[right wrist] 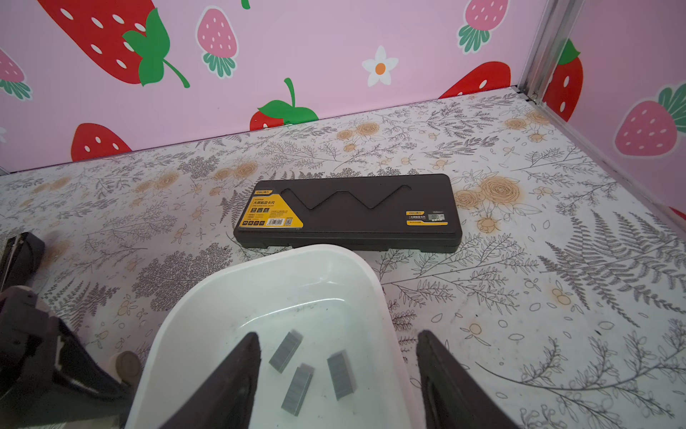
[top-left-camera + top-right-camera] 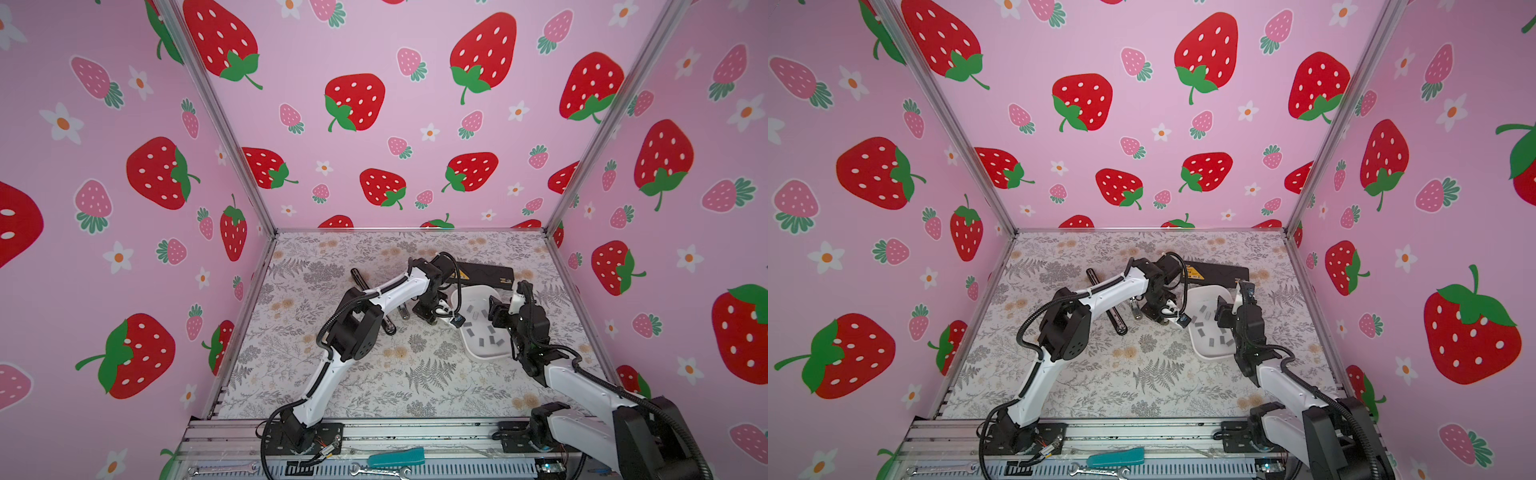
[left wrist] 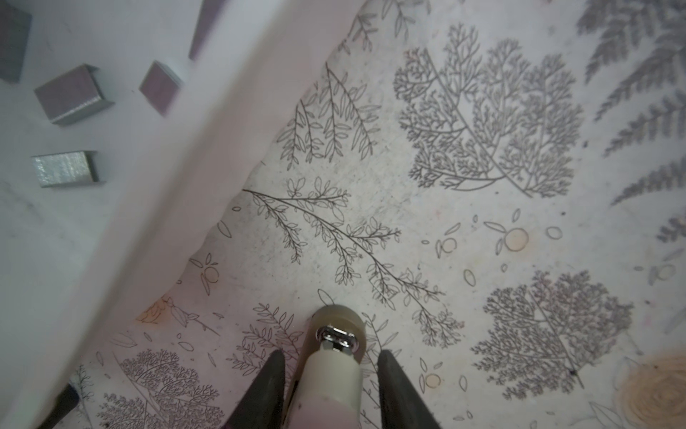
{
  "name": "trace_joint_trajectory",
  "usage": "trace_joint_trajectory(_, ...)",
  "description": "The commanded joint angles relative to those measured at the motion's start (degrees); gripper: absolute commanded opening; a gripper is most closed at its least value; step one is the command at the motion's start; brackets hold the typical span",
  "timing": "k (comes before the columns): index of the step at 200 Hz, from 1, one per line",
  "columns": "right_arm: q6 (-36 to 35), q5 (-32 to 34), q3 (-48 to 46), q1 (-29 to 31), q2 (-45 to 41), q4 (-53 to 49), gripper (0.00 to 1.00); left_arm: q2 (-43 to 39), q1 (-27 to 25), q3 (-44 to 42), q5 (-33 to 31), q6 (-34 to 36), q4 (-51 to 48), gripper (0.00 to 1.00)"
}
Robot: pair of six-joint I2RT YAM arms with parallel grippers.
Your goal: Load the staples into the stapler
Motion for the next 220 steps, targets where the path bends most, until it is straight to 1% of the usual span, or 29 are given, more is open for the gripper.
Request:
trace_joint_trajectory(1,-0.2,-0.5,0.8,-0.4,0.4,0.9,0.69,1.1,-0.4,2.7,0.2,1.3,-2.6,0.35)
trace_joint_trajectory(18,-0.3,-0.5,0.9,-0.5,0.5,0.9,0.69,0.9,-0.3,2.8,0.2,1.4,-2.8,0.25)
trace_joint_trajectory(34,-0.2,-0.5,0.9,-0.5,0.4,0.9,0.69,0.6,-0.4,2.8,0.3,1.2,-2.8,0.11)
trace_joint_trajectory(39,-0.3,-0.5,0.9,-0.5,0.5,0.9,0.69,0.5,-0.3,2.8,0.5,1.1,-2.8,0.07)
trace_joint_trajectory(43,-0.3,-0.5,0.9,-0.5,0.6,0.9,0.69,0.3,-0.3,2.7,0.7,1.1,-2.8,0.07)
trace_joint_trajectory(45,-0.2,-0.6,0.9,-0.5,0.5,0.9,0.69,0.3,-0.3,2.7,0.8,1.0,-2.8,0.03)
trace_joint_trajectory(50,-0.3,-0.6,0.9,-0.5,0.5,0.9,0.69,0.1,-0.2,2.5,1.1,0.9,-2.7,0.00)
trace_joint_trajectory(81,-0.2,-0.6,0.8,-0.5,-0.3,0.5,0.68,-2.5,-0.1,1.7,0.8,-0.6,-2.5,0.00)
trace_joint_trajectory(106,1.6,-1.5,1.1,-0.5,-2.8,-1.4,0.64,-8.8,-0.2,1.2,-1.4,-4.9,-2.9,0.00)
trace_joint_trajectory(116,3.0,-3.3,0.9,-0.5,-4.4,-1.9,0.63,-12.7,-0.1,0.5,-2.4,-7.1,-2.7,0.00)
trace_joint_trajectory(132,5.4,-8.8,0.4,-0.5,-7.2,-1.6,0.62,-20.4,-0.1,-2.8,-2.5,-10.4,-0.4,0.00)
trace_joint_trajectory(153,8.8,-15.4,0.0,0.7,-10.0,-0.6,0.61,-31.7,-0.3,-11.7,-1.3,-14.6,6.8,0.00)
trace_joint_trajectory(183,12.4,-19.1,-0.1,6.0,-12.2,1.8,0.61,-47.6,-0.7,-24.7,0.8,-22.5,18.1,0.00)
trace_joint_trajectory(220,16.6,-25.3,-0.2,13.7,-11.0,9.4,0.61,-63.9,-0.5,-41.5,-2.7,-36.4,36.1,0.00)
